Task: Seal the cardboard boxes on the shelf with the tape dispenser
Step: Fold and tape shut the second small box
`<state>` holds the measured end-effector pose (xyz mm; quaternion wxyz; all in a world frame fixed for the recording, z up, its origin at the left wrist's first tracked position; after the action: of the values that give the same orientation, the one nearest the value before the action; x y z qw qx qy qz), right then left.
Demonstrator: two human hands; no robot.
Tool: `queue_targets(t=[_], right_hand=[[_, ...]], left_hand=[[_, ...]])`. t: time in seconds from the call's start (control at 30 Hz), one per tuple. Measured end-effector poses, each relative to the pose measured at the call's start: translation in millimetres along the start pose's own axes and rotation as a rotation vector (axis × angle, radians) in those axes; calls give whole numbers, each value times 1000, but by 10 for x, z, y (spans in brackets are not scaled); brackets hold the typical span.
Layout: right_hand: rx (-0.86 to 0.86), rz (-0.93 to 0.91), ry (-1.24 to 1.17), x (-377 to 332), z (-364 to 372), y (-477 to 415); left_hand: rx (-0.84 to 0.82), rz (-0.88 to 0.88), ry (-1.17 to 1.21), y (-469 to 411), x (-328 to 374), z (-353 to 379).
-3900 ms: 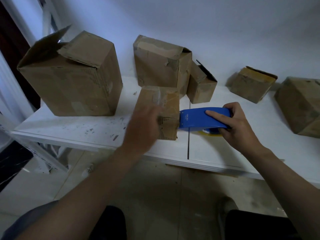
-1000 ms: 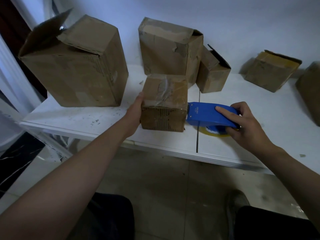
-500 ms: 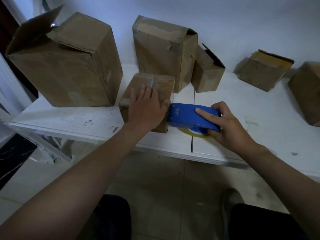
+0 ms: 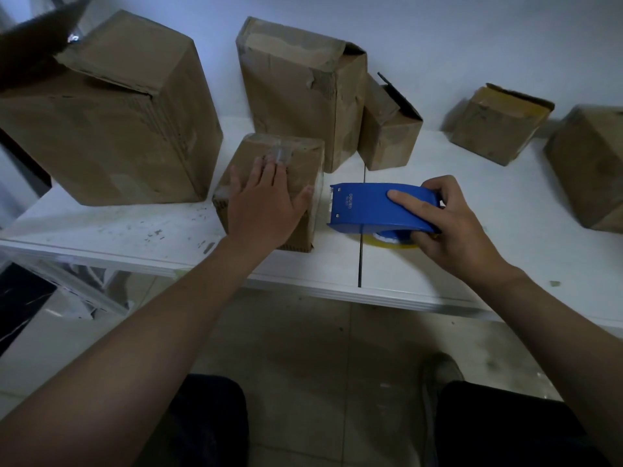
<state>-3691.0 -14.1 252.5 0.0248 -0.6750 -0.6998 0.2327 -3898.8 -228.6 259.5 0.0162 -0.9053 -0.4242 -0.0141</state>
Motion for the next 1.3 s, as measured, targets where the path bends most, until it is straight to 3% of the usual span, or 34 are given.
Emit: queue_targets(t=[0.8, 1.3], right_hand=[[-89, 77, 75, -118, -229, 23], [-232, 360, 324, -824, -328, -445]], left_hand=[[-13, -1, 6, -2, -37, -8], [-33, -21, -30, 19, 12, -22]])
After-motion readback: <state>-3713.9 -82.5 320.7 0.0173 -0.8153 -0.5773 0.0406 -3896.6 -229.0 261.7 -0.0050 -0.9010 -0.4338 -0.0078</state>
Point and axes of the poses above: each hand's wrist, its own y-axis away from the middle knuckle, its own z-axis out of the palm, x = y × z, the point moved 2 cm from there along -y, towards the middle knuckle, and after that the axes turned 12 degrees about -x, right-handed, at the moved point
